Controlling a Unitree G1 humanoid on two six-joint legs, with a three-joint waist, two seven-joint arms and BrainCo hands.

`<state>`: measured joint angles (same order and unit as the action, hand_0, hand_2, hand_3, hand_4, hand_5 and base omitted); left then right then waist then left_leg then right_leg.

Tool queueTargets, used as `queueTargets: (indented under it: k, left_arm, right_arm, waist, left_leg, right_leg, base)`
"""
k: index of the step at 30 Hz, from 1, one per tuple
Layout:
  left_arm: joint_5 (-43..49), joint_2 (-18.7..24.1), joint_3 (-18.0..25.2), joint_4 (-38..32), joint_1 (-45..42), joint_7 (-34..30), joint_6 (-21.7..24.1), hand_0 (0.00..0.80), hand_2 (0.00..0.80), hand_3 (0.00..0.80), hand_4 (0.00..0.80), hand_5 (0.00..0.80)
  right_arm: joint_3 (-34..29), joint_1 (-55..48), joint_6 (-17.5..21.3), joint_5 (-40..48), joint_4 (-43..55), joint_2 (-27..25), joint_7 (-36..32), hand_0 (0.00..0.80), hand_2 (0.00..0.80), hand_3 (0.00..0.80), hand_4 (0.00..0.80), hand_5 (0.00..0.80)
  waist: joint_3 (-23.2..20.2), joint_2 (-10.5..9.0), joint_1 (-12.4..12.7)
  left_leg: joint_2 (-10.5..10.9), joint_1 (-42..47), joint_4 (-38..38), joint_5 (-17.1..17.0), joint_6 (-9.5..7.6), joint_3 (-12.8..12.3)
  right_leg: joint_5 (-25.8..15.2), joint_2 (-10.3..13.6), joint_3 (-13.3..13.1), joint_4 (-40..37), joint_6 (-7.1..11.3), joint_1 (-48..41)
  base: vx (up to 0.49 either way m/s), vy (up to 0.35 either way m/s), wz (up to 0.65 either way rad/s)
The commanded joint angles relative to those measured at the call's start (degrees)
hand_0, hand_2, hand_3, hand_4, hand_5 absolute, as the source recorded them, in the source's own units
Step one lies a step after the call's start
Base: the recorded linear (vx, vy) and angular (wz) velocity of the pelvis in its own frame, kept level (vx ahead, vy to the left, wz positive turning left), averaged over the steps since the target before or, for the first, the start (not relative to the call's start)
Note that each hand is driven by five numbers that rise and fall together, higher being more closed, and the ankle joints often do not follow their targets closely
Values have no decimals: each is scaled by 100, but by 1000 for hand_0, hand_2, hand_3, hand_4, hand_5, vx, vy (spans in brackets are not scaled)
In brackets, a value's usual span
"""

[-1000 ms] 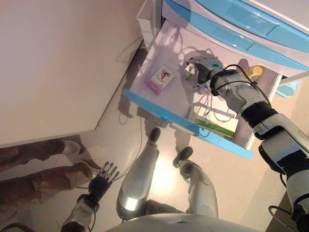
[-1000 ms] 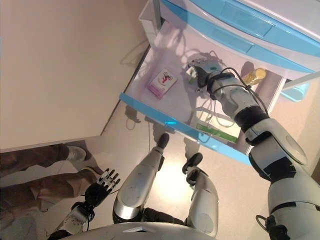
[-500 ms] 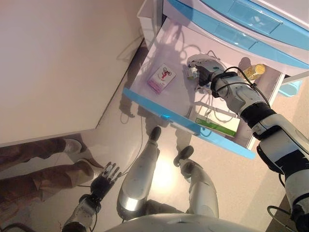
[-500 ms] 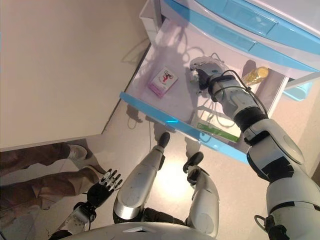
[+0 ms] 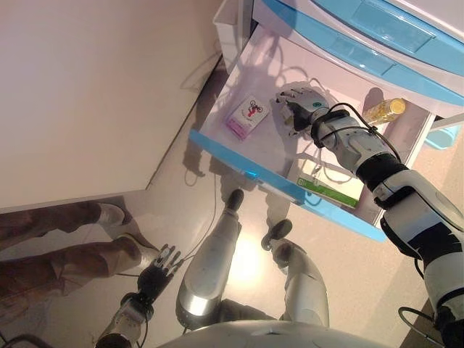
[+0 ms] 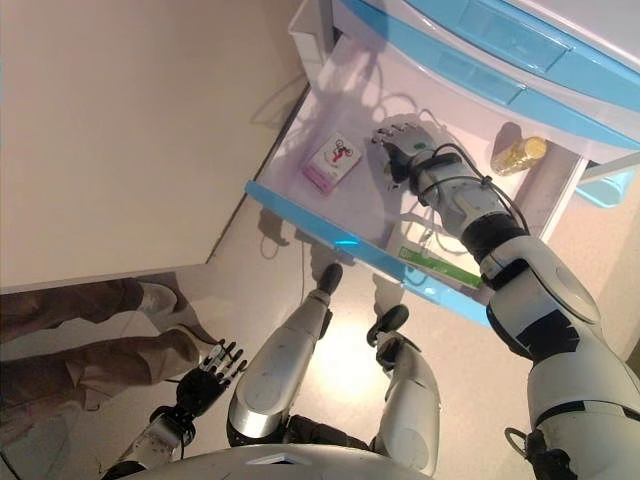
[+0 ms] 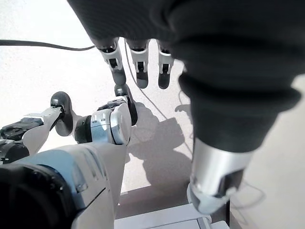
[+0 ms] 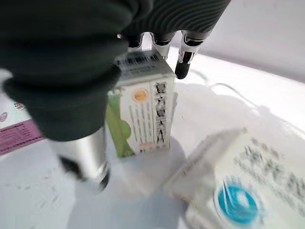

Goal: Open the drawer and pick up the medicine

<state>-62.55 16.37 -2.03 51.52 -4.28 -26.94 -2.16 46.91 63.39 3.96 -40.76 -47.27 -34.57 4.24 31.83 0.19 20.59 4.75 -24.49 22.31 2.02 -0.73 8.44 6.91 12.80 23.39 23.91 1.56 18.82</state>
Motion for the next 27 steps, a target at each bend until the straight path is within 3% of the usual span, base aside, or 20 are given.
queueTargets:
  k: [1, 27]
  left_arm:
    - [-100, 133, -292, 120, -284, -163, 137, 0, 0, 0, 0, 0]
    - [-2, 214, -185, -69, -446, -265, 120, 0, 0, 0, 0, 0]
  right_arm:
    - [407, 465, 218, -219, -34, -88, 420, 800, 800, 800, 800, 800]
    - [351, 404, 498, -280, 1423, -501, 627, 800, 800, 800, 800, 800]
  waist:
    - [-204, 255, 185]
    - [-204, 143, 13]
  left_leg:
    - [50, -13, -228, 406, -198, -300]
    - [-15, 138, -281, 482, -238, -372]
  right_leg:
    - [484, 42, -155, 910, 161, 180]
    - [356, 2, -299, 909, 257, 137]
  base:
    - [6, -9, 15]
    - [0, -9, 0]
